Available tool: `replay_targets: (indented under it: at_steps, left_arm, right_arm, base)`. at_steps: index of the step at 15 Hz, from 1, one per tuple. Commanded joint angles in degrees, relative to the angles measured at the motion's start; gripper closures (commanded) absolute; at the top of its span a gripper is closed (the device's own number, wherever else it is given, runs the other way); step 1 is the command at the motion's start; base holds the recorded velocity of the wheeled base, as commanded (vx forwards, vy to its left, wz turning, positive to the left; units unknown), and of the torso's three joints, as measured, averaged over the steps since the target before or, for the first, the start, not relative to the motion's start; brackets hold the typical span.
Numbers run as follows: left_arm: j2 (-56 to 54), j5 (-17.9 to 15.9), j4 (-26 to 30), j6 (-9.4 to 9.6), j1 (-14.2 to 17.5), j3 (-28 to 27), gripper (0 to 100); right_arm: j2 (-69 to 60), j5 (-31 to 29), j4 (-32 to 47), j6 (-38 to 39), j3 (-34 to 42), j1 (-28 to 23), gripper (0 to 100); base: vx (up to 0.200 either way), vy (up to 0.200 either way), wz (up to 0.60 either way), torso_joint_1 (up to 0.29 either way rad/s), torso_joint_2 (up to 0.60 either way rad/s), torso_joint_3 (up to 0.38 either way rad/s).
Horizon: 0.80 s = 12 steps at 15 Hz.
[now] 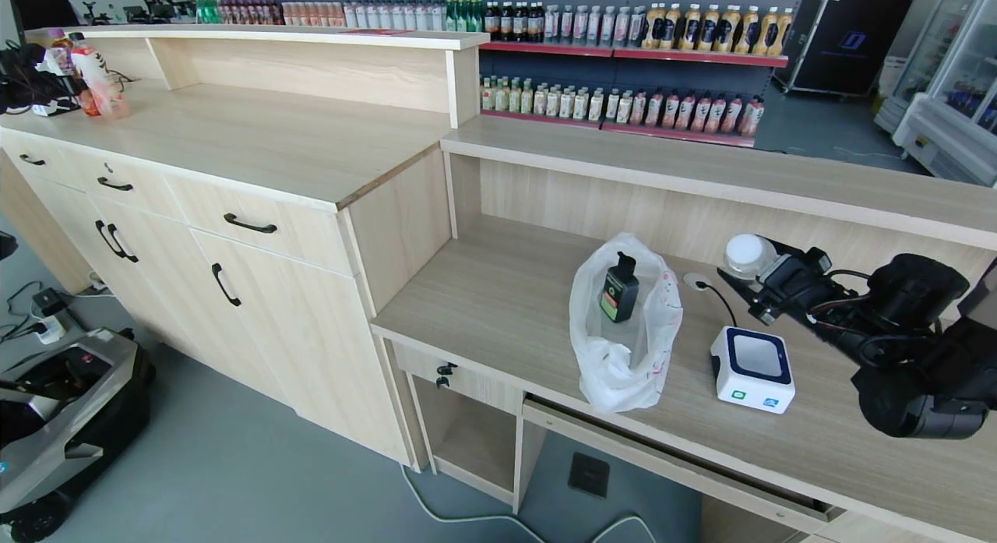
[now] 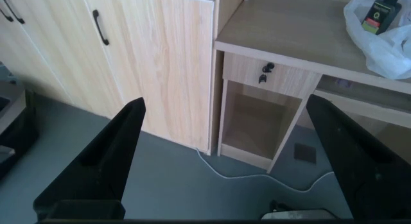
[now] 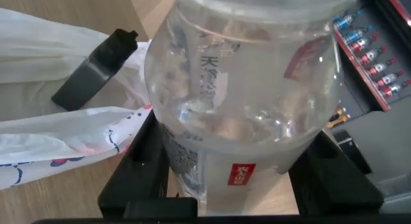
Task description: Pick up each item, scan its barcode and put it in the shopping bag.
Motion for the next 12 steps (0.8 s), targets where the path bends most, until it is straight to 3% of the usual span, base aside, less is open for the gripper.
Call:
replay_targets:
  at_steps: [1, 12]
  left_arm:
    - [0.01, 0.00, -0.06, -0.03, 0.05, 0.01, 0]
    - [0.01, 0.00, -0.06, -0.03, 0.05, 0.01, 0]
  right_arm:
    - [3.75, 0.45, 0.12, -0.06, -2.72, -0.80, 100]
    - [11.92, 5.99, 0.12, -0.85, -9.04, -2.73, 100]
  base:
    - [0.000, 0.000, 0.00, 0.000, 0.00, 0.000]
    - [0.000, 0.000, 0.00, 0.000, 0.00, 0.000]
